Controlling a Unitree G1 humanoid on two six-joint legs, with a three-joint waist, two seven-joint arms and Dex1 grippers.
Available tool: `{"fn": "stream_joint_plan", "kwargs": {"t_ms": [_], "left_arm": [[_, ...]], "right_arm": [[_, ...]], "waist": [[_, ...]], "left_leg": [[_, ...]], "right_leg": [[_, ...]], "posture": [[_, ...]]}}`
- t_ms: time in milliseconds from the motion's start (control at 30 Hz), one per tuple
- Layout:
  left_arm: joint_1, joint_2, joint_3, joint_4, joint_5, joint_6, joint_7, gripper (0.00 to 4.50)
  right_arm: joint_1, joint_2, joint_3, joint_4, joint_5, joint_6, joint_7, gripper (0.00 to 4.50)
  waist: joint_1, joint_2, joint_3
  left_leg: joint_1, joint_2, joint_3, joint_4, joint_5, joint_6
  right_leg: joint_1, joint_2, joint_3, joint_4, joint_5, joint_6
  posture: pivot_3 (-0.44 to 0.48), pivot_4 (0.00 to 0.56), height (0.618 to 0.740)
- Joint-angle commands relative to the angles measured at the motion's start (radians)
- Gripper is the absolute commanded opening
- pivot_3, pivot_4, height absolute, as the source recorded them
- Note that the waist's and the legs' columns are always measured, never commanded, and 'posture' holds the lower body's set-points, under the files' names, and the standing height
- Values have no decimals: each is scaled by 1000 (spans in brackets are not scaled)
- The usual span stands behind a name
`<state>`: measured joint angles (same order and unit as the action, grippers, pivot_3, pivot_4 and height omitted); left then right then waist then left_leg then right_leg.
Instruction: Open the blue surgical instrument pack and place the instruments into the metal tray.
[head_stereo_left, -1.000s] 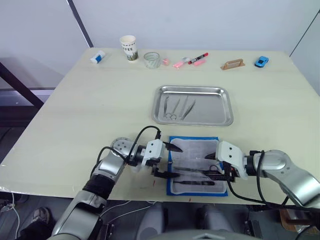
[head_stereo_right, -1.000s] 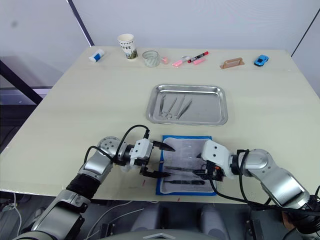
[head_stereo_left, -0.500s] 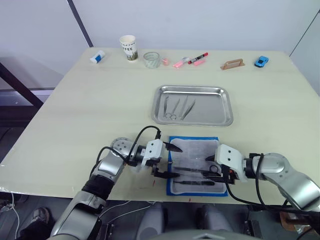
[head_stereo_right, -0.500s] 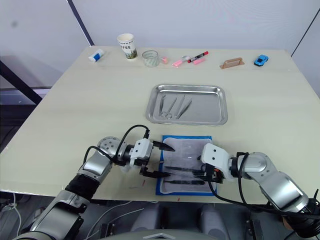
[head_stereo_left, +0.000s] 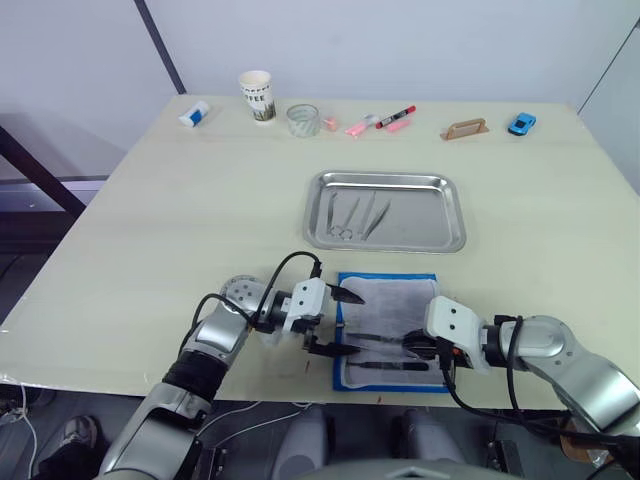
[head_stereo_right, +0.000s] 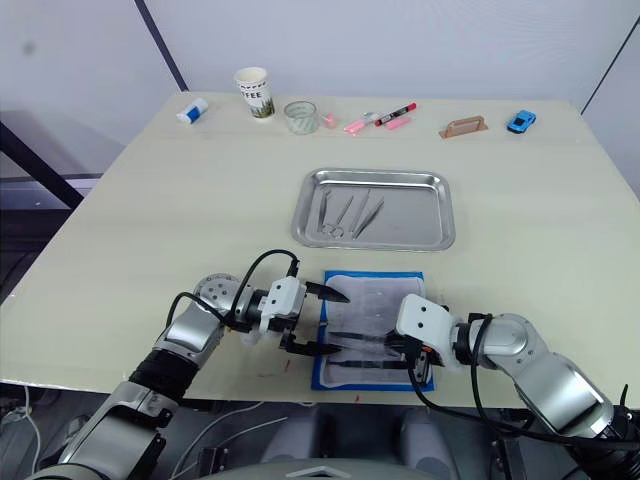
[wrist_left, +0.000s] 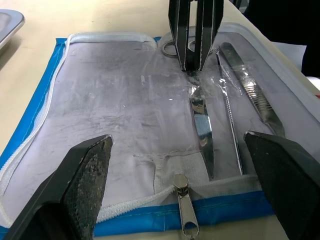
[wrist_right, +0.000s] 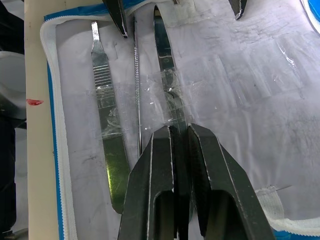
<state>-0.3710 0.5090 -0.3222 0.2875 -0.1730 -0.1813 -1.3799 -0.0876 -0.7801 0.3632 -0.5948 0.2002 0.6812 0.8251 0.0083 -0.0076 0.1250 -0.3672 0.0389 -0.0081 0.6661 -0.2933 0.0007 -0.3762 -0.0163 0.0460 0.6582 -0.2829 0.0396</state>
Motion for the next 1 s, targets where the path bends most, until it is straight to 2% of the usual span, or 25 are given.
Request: {"fn": "stream_joint_plan", "kwargs": {"t_ms": [33, 1000], "left_arm": [[34, 10, -28, 31, 46, 30, 16, 4500], [53, 4, -44, -10, 53, 73, 42, 4500]], "right_arm": [[7, -2, 19, 30, -28, -1, -8, 12], [-202, -99, 79, -131, 7, 280, 44, 12]], "waist": [[-1, -1, -1], [0, 0, 2]], "left_leg": [[0, 0, 0, 0, 0, 0], [-2, 0, 0, 0, 0, 0]], "right_leg": [[0, 0, 0, 0, 0, 0], [-1, -1, 0, -2, 0, -1]], "posture": [[0, 150, 740], [0, 150, 740]]}}
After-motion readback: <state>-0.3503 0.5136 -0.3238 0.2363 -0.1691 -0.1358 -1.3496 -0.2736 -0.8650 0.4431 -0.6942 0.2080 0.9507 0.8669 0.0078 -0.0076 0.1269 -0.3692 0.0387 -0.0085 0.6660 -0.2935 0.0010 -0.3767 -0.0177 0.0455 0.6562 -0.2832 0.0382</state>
